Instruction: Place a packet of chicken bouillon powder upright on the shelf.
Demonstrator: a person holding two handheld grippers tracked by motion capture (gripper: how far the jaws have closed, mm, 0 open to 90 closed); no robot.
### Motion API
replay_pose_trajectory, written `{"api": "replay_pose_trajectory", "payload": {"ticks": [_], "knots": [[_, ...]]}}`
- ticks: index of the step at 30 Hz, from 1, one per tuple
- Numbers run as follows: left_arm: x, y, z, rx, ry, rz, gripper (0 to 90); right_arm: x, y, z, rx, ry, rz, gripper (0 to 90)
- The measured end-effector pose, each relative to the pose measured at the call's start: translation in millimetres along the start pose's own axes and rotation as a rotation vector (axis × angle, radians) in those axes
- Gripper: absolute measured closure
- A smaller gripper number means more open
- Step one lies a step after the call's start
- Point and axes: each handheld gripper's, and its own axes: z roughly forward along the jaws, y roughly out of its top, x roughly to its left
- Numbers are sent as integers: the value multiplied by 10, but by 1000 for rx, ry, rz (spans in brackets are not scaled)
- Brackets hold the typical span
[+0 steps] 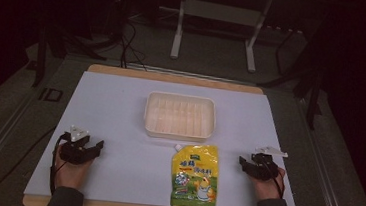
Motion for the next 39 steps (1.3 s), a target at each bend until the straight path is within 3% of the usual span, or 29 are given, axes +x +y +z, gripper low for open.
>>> {"api": "replay_pose_trajectory", "payload": {"ticks": [6, 10, 16, 19, 28, 33, 39], "knots": [[-1, -3, -5, -10, -14, 11, 444, 4, 3, -55, 1, 44, -18, 499], [-3, -6, -2, -7, -14, 13, 446, 9, 20, -84, -13, 64, -5, 500], [6, -15, -6, -17, -16, 1, 442, 55, 95, -152, -13, 122, -51, 510], [8, -17, -13, -22, -14, 1, 441, 56, 142, -186, -27, 161, -66, 471], [4, -21, -18, -32, -8, -3, 428, 116, 284, -241, 1, 239, -145, 416], [-4, -23, -23, -38, 1, 1, 425, 155, 339, -228, 21, 299, -150, 370], [1, -24, -26, -38, 0, -3, 423, 255, 366, -159, 52, 326, -185, 361]]}}
